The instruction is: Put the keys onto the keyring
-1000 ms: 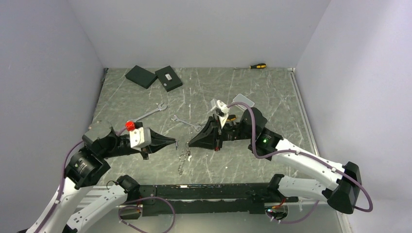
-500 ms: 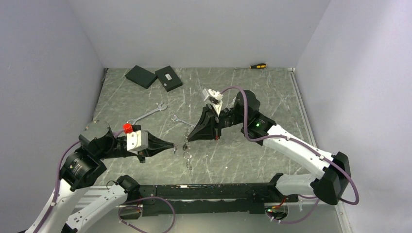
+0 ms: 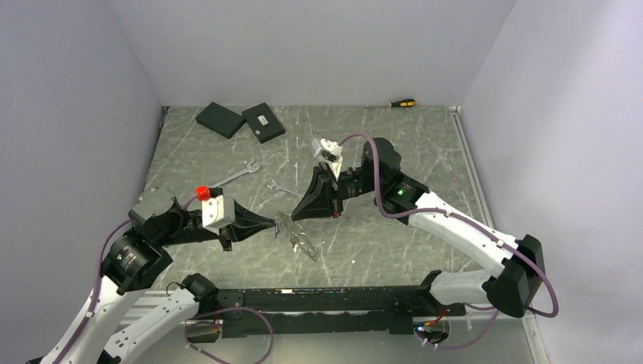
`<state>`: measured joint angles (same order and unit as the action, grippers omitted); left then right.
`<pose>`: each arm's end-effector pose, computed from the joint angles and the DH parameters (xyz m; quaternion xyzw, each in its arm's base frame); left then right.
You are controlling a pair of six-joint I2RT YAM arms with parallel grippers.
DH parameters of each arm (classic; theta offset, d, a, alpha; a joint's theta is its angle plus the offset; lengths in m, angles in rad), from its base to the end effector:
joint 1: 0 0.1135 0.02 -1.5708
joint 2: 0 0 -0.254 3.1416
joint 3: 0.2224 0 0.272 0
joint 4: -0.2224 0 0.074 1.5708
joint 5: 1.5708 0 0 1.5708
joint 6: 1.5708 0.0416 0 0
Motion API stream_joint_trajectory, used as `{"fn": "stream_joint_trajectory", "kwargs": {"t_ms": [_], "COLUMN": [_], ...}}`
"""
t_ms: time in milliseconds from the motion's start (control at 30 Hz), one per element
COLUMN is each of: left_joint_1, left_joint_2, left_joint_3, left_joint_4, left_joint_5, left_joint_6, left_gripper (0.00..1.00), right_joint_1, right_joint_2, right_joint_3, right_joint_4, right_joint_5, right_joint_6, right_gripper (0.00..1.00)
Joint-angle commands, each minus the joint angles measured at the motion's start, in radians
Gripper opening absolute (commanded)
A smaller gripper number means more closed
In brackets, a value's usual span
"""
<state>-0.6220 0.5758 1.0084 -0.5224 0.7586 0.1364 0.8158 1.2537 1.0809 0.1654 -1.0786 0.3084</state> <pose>0.0861 -0.0969 0.4082 0.4859 0.5445 -0.4160 0.5426 0.1831 0.2481 0.3676 -0.5030 0.4987 0.6306 0.3172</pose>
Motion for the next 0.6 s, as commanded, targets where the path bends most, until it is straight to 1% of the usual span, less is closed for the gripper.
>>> {"fn": "stream_joint_trajectory", "kwargs": {"t_ms": [0,567], "left_joint_1": [0.004,0.004], "left_joint_2": [0.022,0.063], "left_joint_3": [-0.009,-0.034], "left_joint_4": [0.063,0.106], "left_joint_5": [0.004,-0.041], "left_joint_6": [-0.051,-0.096], "left_gripper": [0.00,0.00], "right_joint_1": [0.002,0.009], "right_joint_2": [-0.008,-0.021], "right_joint_3": [0.059,0.060], "right_joint_4": [0.021,0.003], "right_joint_5": [0.006,0.014], "right_joint_6": [-0.031,-0.038], "right_gripper": [0.00,0.00]}}
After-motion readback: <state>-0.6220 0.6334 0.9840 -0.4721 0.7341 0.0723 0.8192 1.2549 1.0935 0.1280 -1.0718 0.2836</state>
